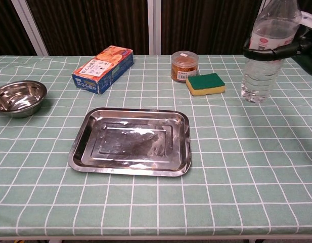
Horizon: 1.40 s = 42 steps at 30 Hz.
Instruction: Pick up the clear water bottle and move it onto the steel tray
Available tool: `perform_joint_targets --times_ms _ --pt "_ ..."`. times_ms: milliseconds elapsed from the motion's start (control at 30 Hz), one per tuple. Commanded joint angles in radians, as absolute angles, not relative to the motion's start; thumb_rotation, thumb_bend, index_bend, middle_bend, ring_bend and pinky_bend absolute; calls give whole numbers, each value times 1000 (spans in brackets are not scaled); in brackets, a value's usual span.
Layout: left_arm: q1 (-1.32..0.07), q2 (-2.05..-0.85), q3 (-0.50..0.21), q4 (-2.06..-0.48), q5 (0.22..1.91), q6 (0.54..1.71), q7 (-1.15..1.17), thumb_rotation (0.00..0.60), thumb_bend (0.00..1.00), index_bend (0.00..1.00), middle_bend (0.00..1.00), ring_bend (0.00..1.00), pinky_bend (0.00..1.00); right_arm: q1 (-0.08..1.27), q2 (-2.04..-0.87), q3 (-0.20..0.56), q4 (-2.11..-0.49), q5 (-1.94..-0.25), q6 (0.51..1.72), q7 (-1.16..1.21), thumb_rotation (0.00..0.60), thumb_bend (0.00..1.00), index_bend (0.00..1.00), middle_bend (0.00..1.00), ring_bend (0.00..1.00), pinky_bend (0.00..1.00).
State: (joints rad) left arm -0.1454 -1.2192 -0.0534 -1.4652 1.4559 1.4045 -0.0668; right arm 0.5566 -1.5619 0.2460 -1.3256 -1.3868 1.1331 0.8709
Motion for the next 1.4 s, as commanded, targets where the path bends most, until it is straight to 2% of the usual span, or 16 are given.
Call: perform_joint_targets --times_ms 33,167,400,533,667,800,933,1100,1400 --pt "-143 -1221 -51 -1465 1453 1403 -63 600 280 185 207 109 192 621 -1626 269 -1372 -1394 1088 840 600 101 635 500 336 394" --pt "-137 -1229 -43 -1464 1455 1404 -61 600 280 185 207 110 192 656 -1664 279 -1408 -1394 1074 773 600 101 635 499 336 394" --pt "-140 -1238 -39 -1448 1459 1396 -82 600 280 185 207 109 192 559 -1544 274 -1449 -1372 1160 788 600 101 635 500 336 394" --pt "-135 -1233 -34 -1452 1468 1406 -74 600 281 185 207 109 192 584 -1607 230 -1435 -1387 1101 784 600 101 635 501 336 394" --pt "-123 -1229 -34 -1460 1454 1414 -67 600 280 185 207 110 192 625 -1679 218 -1412 -1417 1075 754 600 101 635 501 336 394" --pt "-120 -1233 -34 -1465 1452 1415 -64 600 281 185 207 110 192 609 -1652 230 -1402 -1419 1109 751 600 101 635 501 346 399" --pt "-128 -1233 -36 -1467 1460 1411 -61 600 280 185 207 110 192 609 -1638 235 -1398 -1404 1092 768 600 101 635 502 350 403" --pt "-124 -1225 -38 -1472 1463 1423 -59 600 281 185 207 109 192 650 -1703 233 -1360 -1408 1046 792 600 101 635 504 350 403" --pt "-100 -1205 -32 -1454 1443 1428 -90 600 281 185 207 109 192 790 -1907 266 -1185 -1422 947 853 600 101 640 509 350 407"
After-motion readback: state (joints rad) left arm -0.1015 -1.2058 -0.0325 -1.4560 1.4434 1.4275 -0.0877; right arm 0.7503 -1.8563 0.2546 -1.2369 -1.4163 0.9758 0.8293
